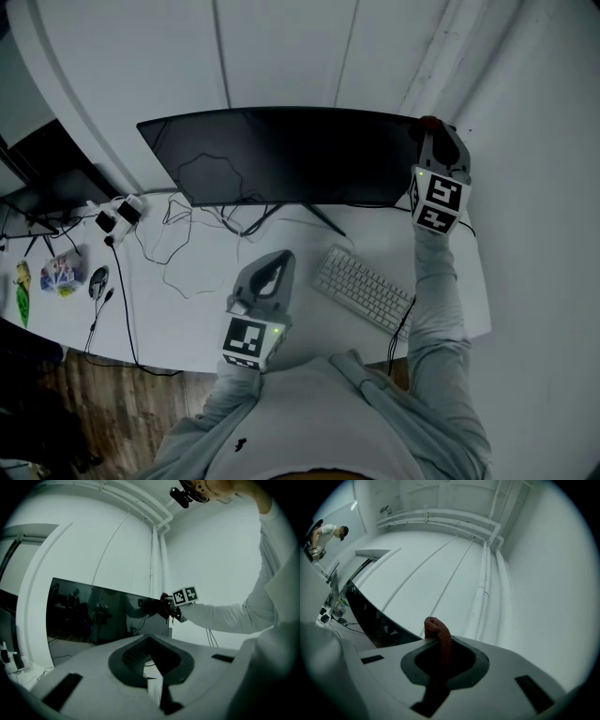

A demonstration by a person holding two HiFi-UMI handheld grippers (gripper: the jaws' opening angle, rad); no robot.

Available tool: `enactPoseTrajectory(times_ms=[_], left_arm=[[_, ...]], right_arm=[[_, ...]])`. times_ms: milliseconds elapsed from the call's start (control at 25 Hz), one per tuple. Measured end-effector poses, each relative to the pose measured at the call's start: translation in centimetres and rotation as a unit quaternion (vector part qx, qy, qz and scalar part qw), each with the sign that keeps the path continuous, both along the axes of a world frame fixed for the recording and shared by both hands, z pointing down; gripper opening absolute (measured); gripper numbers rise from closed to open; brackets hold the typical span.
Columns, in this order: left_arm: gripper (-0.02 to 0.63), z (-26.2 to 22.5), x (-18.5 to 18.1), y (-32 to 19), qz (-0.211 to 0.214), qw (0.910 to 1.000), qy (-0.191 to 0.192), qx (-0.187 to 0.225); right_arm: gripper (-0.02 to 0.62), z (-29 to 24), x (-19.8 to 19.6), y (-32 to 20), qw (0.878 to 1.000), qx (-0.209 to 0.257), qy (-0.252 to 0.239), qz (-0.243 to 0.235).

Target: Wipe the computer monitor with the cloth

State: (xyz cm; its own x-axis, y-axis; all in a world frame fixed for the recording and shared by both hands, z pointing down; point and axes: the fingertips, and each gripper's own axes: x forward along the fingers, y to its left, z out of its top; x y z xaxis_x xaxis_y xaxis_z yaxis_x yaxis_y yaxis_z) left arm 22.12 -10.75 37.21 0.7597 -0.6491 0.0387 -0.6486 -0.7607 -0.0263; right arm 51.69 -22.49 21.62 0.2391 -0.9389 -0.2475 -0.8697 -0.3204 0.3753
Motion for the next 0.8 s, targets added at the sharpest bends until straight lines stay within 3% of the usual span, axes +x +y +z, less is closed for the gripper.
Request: enactPoseTrajectory(times_ms=[800], left_arm=[[0.021, -0.1, -16.9, -3.1, -0.079, 0.9969, 0.004, -0.006]], right_arm=[[0.035, -0.4, -24.7, -6.8, 0.993, -0.011, 0.033, -0.108]])
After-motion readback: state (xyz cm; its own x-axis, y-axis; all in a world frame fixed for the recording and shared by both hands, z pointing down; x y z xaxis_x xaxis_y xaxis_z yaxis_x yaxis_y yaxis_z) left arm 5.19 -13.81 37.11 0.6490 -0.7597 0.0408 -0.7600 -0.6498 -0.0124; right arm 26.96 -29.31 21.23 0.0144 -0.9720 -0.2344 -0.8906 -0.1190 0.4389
